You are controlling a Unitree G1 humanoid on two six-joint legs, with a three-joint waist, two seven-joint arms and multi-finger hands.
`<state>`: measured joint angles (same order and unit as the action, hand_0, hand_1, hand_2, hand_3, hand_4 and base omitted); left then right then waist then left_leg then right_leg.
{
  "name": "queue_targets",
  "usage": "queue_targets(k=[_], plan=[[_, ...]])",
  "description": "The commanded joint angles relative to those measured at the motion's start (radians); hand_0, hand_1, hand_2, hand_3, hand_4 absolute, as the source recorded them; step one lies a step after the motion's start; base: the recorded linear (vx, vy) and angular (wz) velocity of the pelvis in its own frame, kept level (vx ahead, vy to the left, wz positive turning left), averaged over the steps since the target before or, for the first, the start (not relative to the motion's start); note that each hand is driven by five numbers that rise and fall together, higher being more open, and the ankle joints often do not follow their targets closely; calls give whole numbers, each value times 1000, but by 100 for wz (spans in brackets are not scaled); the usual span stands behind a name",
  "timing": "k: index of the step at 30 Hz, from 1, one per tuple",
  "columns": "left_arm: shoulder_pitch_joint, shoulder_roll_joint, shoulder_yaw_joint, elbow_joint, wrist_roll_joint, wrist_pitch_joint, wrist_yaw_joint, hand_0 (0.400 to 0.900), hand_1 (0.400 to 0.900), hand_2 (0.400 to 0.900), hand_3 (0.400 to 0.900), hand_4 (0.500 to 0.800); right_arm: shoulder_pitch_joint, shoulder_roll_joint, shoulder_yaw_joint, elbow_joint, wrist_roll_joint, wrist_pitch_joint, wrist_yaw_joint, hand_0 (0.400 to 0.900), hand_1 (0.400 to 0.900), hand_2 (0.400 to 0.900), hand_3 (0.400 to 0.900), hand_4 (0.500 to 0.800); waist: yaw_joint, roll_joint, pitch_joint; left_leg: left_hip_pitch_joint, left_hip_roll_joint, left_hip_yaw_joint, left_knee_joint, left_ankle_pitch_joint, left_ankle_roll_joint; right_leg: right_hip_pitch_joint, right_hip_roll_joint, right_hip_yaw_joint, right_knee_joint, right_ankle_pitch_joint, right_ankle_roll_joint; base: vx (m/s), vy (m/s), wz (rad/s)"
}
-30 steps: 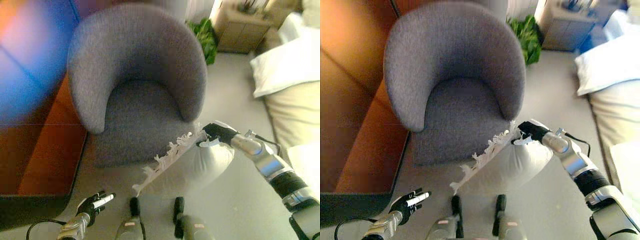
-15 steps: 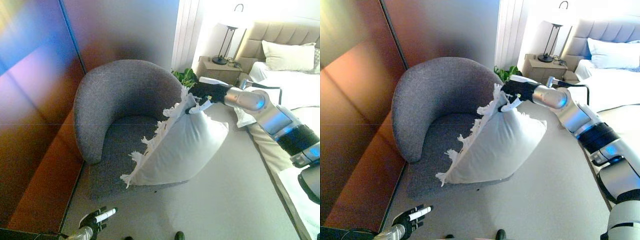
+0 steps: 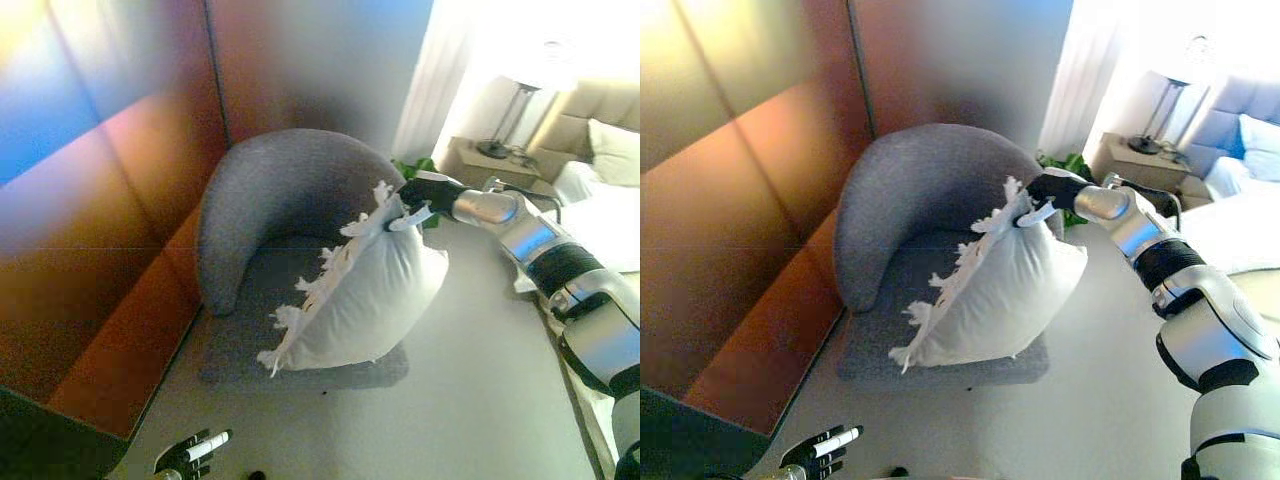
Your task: Pick up the pillow and put it on the sofa.
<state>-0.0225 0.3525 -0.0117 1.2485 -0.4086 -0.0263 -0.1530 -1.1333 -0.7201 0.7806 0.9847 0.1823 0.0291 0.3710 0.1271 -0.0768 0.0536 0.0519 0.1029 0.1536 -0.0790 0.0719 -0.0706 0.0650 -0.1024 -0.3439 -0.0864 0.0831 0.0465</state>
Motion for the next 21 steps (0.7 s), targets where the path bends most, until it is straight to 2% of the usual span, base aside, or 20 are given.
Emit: queue_targets(k=[1, 10, 15, 21], plan=[[-25, 63, -71, 42, -29, -64, -17, 900, 900, 900, 900, 800, -316, -8, -36, 176, 13, -84, -105, 900, 900, 900, 900, 800, 50, -40, -48, -16, 39, 23, 9, -41, -39, 10, -105, -20, 23, -35, 109, -61, -17, 24], [-4, 57, -58, 52, 24, -110, -35, 900, 900, 900, 900, 800, -263, -47, -124, 246, 154, -46, -95, 900, 900, 900, 900, 800, 43, -8, -53, 4, 48, 30, 12, -43, -43, 26, -105, -26, 27, -44, 104, -27, -2, 1], [-22, 48, -66, 54, 34, -113, -36, 900, 900, 900, 900, 800, -187, -62, -225, 215, 256, -77, -115, 900, 900, 900, 900, 800, 15, 17, -57, 25, 56, 48, 23, -50, -46, 29, -104, -9, 36, -52, 99, -21, 16, -18], [-34, 40, -69, 57, 32, -111, -22, 900, 900, 900, 900, 800, -88, -124, -316, 158, 271, -84, -125, 900, 900, 900, 900, 800, -17, 23, -65, 38, 61, 59, 23, -56, -51, 31, -106, -1, 39, -53, 103, -7, 11, -15]])
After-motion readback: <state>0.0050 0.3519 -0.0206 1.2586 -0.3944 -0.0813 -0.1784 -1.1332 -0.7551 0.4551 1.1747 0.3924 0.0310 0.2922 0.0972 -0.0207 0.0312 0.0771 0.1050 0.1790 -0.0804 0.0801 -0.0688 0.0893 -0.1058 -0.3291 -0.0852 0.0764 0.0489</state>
